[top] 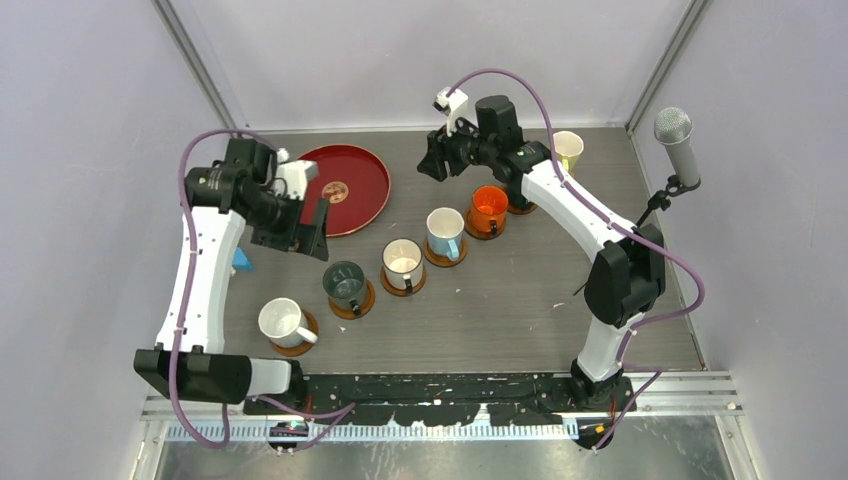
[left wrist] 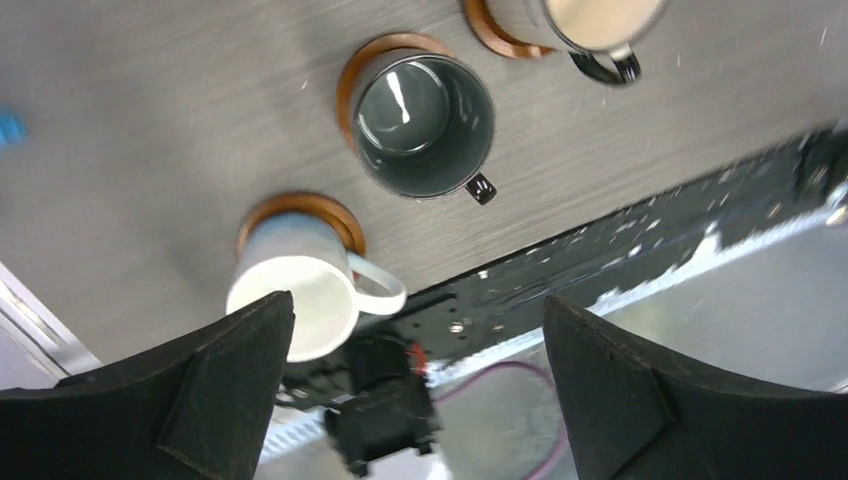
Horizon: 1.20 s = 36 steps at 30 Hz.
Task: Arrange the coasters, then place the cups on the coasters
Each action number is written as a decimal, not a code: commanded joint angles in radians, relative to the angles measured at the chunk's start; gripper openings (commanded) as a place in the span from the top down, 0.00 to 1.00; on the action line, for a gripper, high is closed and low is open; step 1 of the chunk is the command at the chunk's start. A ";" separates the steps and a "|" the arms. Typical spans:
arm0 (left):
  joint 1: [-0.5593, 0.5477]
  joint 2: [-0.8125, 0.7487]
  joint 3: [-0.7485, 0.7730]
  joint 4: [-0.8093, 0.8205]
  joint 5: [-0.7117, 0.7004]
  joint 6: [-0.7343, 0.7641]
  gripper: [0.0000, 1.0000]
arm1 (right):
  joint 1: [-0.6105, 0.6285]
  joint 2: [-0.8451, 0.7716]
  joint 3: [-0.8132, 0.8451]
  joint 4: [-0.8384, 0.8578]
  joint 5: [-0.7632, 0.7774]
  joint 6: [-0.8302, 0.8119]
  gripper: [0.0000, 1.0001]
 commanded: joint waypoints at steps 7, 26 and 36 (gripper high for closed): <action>-0.210 -0.076 -0.136 -0.025 0.118 0.875 0.54 | 0.001 -0.020 0.013 0.016 0.006 0.010 0.43; -0.304 -0.156 -0.528 0.089 0.106 1.518 0.87 | 0.001 -0.076 -0.059 0.024 0.042 0.013 0.43; -0.376 -0.164 -0.642 0.170 0.016 1.526 0.75 | 0.001 -0.089 -0.075 0.023 0.044 0.010 0.42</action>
